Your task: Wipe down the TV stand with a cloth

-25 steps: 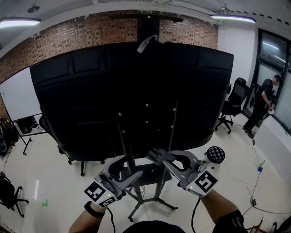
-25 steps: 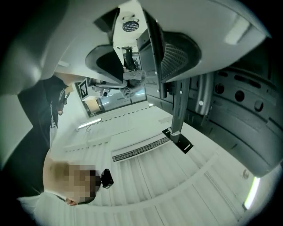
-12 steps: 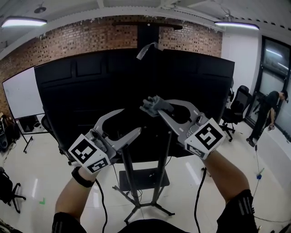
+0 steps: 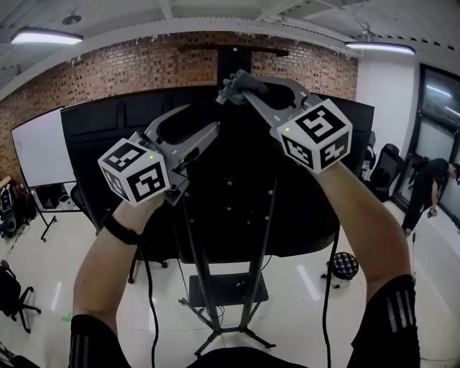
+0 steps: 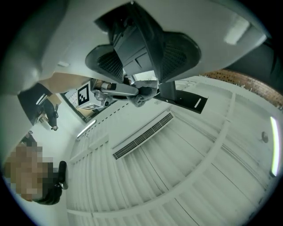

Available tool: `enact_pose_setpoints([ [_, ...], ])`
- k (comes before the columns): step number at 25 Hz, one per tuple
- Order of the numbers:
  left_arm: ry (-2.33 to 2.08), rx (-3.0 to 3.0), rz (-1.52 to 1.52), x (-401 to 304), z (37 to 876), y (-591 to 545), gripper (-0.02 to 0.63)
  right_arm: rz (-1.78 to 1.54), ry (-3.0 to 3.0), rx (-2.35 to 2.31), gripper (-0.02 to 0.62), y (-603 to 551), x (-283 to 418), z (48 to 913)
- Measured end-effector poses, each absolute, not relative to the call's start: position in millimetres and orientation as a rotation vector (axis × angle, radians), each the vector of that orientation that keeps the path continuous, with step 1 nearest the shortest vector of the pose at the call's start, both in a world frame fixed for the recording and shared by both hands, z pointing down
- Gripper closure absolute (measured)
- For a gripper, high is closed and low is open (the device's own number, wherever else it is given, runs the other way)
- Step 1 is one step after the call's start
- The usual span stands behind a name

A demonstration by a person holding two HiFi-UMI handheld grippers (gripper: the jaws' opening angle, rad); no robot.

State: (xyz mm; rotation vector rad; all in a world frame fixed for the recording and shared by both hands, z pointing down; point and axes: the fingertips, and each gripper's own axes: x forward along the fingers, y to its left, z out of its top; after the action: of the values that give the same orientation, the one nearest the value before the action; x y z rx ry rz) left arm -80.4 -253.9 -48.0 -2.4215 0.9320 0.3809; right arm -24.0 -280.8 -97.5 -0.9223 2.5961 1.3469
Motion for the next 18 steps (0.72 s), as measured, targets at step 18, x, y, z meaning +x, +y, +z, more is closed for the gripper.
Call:
enact_pose_setpoints([
  [18,1.033,-2.406,0.329,-76,-82,-295,0.316,1.781,2.532,-1.259,0.546,-357,-48,-125],
])
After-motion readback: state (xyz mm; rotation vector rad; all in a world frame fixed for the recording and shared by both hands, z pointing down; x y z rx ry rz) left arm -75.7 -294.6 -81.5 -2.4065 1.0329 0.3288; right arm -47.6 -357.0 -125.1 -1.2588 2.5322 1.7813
